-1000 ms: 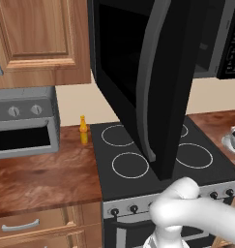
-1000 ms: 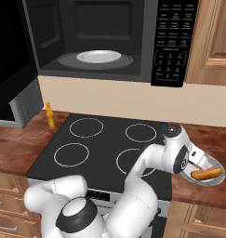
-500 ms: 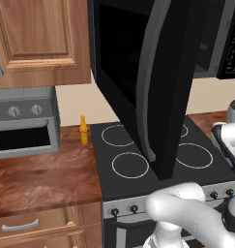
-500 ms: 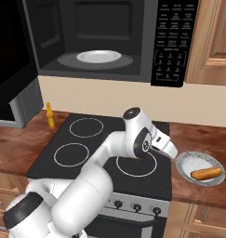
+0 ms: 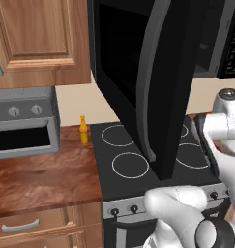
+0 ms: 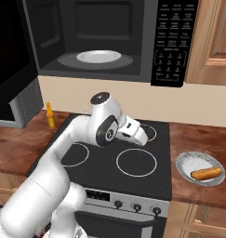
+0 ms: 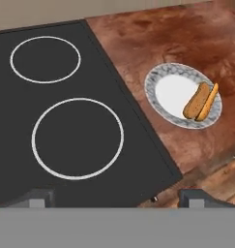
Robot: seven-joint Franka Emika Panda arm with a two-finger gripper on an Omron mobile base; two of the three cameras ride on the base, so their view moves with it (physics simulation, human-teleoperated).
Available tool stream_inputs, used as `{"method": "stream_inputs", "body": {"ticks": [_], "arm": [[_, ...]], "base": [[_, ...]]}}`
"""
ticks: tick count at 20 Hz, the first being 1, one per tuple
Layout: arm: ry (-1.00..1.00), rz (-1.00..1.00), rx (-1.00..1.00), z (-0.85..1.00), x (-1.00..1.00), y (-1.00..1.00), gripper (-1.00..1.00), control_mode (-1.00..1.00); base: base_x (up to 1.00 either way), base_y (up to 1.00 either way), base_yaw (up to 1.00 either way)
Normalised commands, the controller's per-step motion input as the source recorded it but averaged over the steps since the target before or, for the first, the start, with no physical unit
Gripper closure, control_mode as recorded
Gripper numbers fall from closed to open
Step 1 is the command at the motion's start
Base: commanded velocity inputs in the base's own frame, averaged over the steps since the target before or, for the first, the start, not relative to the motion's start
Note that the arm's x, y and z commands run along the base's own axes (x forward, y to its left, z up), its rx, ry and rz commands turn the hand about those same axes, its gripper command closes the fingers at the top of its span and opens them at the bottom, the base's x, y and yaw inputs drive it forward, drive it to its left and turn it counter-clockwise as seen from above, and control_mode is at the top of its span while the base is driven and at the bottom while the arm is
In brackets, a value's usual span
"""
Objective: Pick the hotdog bun from the microwave and place it on plate located on the counter.
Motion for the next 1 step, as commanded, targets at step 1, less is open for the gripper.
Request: {"method": "stream_inputs", "body": {"ticks": [1], "arm": [[0.0,0.27,0.16,0.49,-0.01,0.93,-1.0,-1.0]], "base": [[0.0,0.0,0.0]]}}
